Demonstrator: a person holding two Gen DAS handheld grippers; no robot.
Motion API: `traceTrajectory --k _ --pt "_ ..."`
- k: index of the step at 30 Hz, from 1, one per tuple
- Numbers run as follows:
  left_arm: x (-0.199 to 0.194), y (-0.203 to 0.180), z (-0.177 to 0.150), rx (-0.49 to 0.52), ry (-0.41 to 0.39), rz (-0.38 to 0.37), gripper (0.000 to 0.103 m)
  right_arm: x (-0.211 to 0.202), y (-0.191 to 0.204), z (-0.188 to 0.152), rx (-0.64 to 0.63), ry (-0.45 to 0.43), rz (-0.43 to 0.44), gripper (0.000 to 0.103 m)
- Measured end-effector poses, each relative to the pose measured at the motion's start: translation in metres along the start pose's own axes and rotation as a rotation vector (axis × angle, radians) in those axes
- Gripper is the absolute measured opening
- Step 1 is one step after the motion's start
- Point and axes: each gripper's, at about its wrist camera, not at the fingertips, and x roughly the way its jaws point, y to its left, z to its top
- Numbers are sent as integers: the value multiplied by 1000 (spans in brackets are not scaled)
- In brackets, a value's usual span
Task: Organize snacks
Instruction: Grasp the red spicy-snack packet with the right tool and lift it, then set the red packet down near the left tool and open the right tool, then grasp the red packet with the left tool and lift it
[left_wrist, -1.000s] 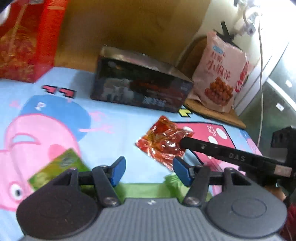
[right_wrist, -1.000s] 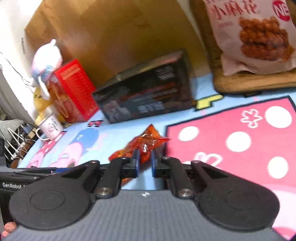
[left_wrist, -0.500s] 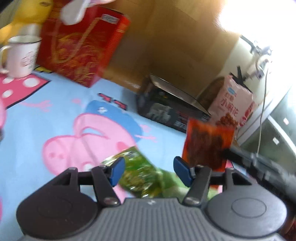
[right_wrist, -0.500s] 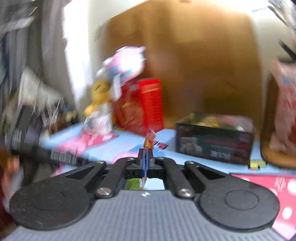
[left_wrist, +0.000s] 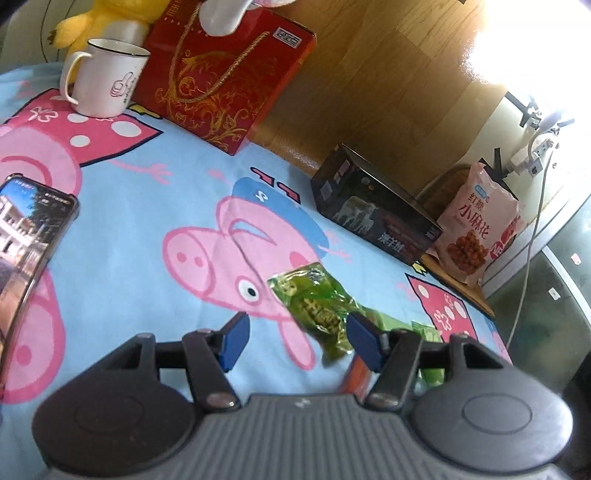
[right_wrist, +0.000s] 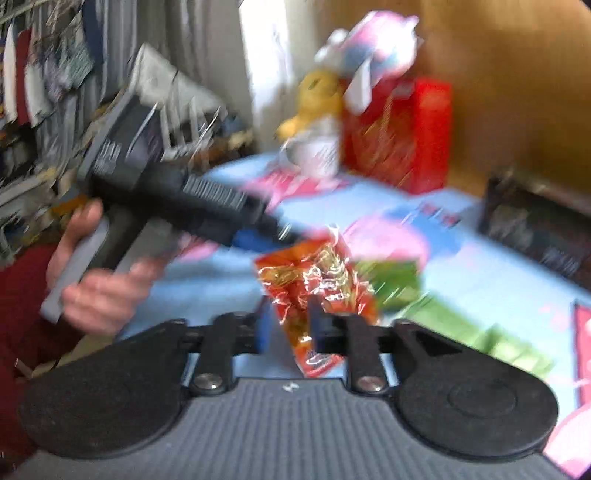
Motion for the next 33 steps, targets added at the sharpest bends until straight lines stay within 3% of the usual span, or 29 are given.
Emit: traceTrajectory --k 2,5,9,14,22,24,26,30,33 --pt "-5 3 0 0 -10 1 59 2 7 -5 -19 26 12 51" --pt "-13 7 -1 -2 -21 15 61 -3 7 -7 3 28 40 51" --pt "-17 13 -8 -9 -1 12 62 -17 -3 -10 50 -11 1 59" --pt "-14 9 -15 14 27 2 62 -17 -15 -17 113 13 -53 60" --pt "14 -20 -20 135 92 -21 62 -8 -6 -34 56 61 -113 60" --pt "18 -27 -23 150 116 -55 54 -8 -5 -37 45 48 -121 62" --pt "21 -34 -28 173 140 -75 26 -5 -3 -37 32 40 -129 65" --pt "20 -39 -32 195 132 -42 19 1 4 -39 -24 30 -158 73" --pt "17 -35 -26 151 134 -74 15 3 5 -38 -32 27 -164 70"
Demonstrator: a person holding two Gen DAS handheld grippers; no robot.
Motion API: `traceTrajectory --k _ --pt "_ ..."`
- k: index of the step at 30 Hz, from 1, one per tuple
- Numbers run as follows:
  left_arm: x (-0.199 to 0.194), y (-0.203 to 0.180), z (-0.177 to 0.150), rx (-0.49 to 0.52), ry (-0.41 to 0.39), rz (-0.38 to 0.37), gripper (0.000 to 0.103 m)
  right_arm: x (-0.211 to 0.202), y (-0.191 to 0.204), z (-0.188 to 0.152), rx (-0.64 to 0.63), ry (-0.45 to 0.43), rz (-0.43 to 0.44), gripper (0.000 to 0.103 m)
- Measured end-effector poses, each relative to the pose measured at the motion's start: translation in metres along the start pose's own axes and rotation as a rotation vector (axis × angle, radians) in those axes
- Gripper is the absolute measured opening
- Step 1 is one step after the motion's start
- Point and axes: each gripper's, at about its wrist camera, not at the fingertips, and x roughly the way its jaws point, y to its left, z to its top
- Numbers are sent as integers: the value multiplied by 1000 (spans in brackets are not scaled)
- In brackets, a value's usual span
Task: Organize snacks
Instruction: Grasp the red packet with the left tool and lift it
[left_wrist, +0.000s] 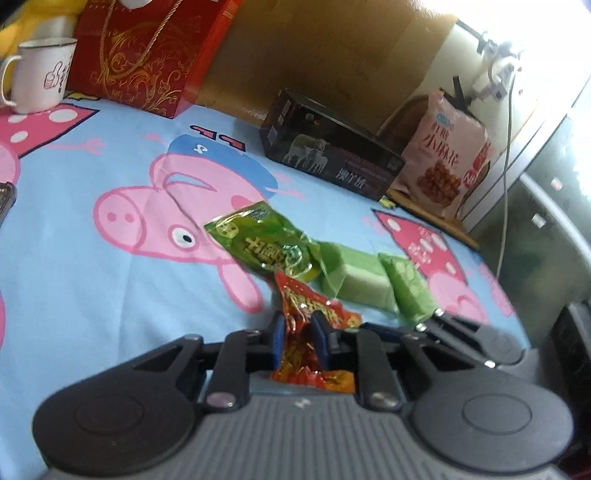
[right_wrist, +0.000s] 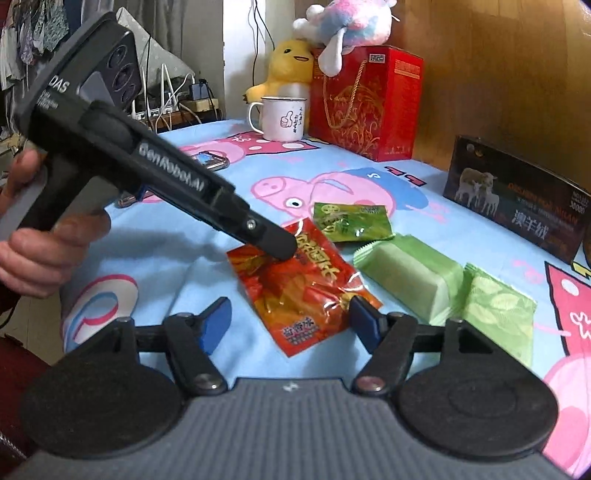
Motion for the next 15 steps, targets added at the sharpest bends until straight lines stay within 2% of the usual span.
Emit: traceTrajectory --k 1,3,6,7,8,10,12,13,15 --pt "-2 -1 2 -1 -4 -8 14 0 0 0 1 -4 -5 67" --pt "-6 -7 5 14 -16 -19 12 0 2 1 -3 -17 -19 53" --pt "-8 -19 10 56 -35 -20 12 0 5 2 -18 -38 -31 47" --pt "-6 -22 11 70 -38 -16 15 0 5 2 -20 -45 -33 46" --pt "-3 -24 13 82 -34 -2 25 0 4 3 -15 -49 -33 46" --pt "8 -26 13 97 -11 10 36 2 -1 4 8 -40 -22 46" --pt "20 -28 13 115 8 43 33 3 -4 4 30 -35 -21 49" --pt "24 -26 12 111 19 55 26 3 -5 3 42 -32 -21 50" --pt "29 -19 12 67 40 26 24 3 -7 3 60 -31 -32 57"
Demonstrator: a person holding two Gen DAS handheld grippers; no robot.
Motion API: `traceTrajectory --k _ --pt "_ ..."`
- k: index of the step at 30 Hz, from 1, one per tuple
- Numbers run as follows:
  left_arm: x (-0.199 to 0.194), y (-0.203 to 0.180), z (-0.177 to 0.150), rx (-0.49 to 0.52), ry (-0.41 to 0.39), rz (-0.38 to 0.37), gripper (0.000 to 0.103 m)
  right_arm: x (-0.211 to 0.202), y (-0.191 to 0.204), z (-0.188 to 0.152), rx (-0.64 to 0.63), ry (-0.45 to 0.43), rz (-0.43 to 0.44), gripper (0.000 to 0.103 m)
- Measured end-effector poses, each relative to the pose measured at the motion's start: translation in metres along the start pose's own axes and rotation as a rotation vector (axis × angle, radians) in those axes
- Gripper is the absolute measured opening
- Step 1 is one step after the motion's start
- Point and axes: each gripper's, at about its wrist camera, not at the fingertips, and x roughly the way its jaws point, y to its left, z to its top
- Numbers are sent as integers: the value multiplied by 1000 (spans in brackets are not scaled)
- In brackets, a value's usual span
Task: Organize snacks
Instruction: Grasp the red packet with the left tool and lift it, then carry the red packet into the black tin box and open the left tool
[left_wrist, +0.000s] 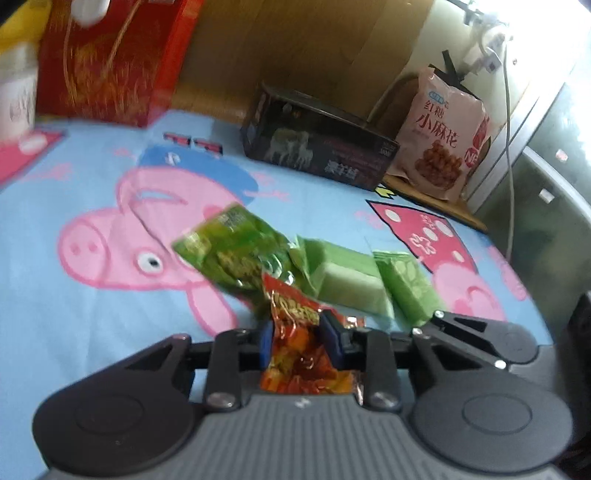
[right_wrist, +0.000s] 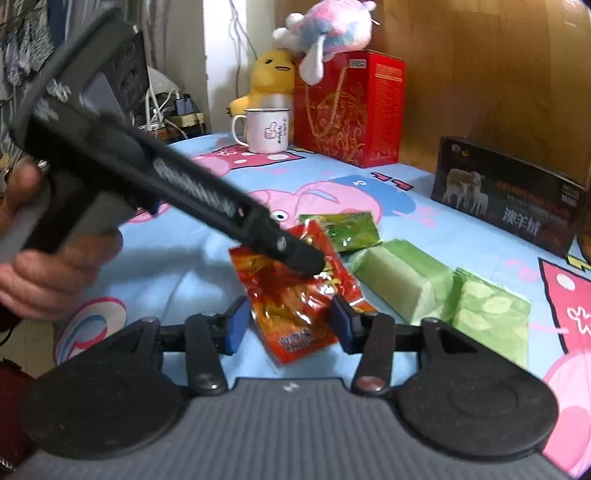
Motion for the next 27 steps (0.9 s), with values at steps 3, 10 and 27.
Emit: traceTrajectory --k 3,10,27 --pt "-11 2 3 -20 -21 -44 16 -2 -2 -2 24 -6 -4 67" --pt "-38 -7 20 -13 -75 -142 14 1 -9 -1 75 15 0 83" --pt "-7 -40 122 85 -187 -161 17 -28 -92 61 223 -140 -96 25"
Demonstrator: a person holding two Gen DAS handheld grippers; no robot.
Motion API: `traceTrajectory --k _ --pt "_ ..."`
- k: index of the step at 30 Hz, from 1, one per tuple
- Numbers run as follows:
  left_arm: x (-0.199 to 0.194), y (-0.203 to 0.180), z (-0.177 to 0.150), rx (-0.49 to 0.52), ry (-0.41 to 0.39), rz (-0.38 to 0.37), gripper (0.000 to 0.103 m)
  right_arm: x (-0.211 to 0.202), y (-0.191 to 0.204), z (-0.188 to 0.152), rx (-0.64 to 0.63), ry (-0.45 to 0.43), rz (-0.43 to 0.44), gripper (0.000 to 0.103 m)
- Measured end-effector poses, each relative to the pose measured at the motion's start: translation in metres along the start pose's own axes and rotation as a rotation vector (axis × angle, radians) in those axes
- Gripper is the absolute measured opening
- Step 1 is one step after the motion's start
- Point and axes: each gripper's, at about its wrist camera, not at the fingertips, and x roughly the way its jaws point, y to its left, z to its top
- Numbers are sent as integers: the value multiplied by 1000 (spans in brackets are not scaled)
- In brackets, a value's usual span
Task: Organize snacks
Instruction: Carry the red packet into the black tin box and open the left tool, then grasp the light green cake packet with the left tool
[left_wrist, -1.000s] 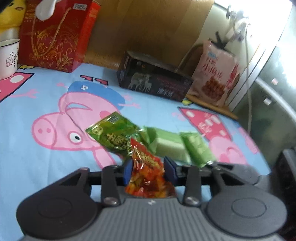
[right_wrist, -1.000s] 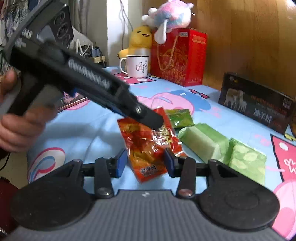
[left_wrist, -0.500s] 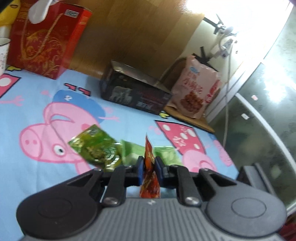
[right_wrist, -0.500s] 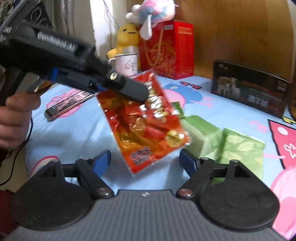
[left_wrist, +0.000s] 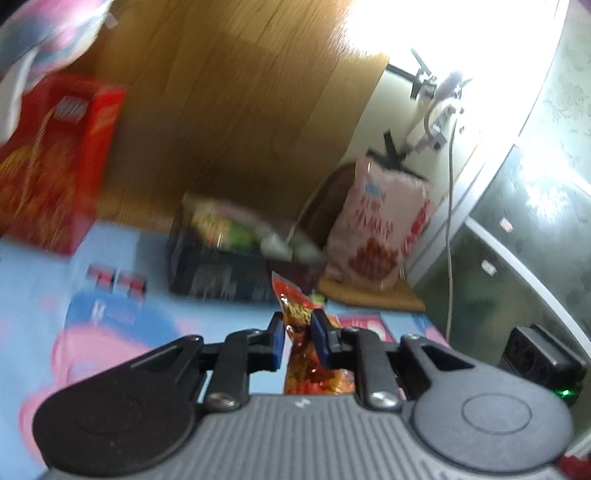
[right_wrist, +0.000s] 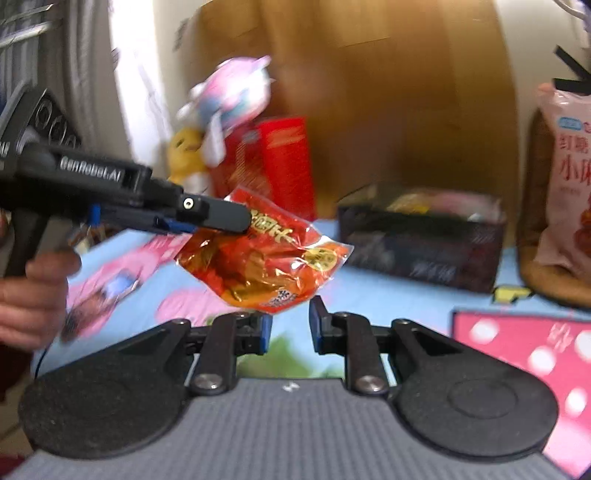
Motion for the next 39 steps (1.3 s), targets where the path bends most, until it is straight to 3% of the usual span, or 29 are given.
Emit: traceTrajectory --k 4,7,9,11,15,18,20,22,27,33,37,39 --pt "45 -8 46 61 -55 53 21 19 -40 42 35 -22 -63 25" --pt "91 -7 69 86 -38 115 57 44 -75 69 64 -30 -148 25" --pt "121 -9 73 132 -8 222 59 64 -96 80 74 -6 -219 35" --pt "131 -9 66 166 4 292 58 67 -112 78 78 -8 -320 37" --pt "102 3 38 136 -10 206 58 28 -130 47 144 -77 -289 37" --pt "82 10 11 102 17 162 58 6 -140 19 146 -60 -366 37" --pt "71 17 -8 79 40 154 58 -9 -153 1 237 -44 -381 39" --pt "61 22 -26 56 69 161 58 -20 -159 -14 340 -33 -326 39" --pt "32 23 -59 9 112 109 58 -42 -121 -46 375 -13 -151 57" --pt "14 5 -79 26 113 61 58 -45 -46 -62 166 67 -78 83" --pt "16 -6 -83 24 130 47 58 -27 -4 -72 -56 122 -116 84" --pt "14 -11 -86 36 135 55 58 -21 -1 -74 -135 143 -191 75"
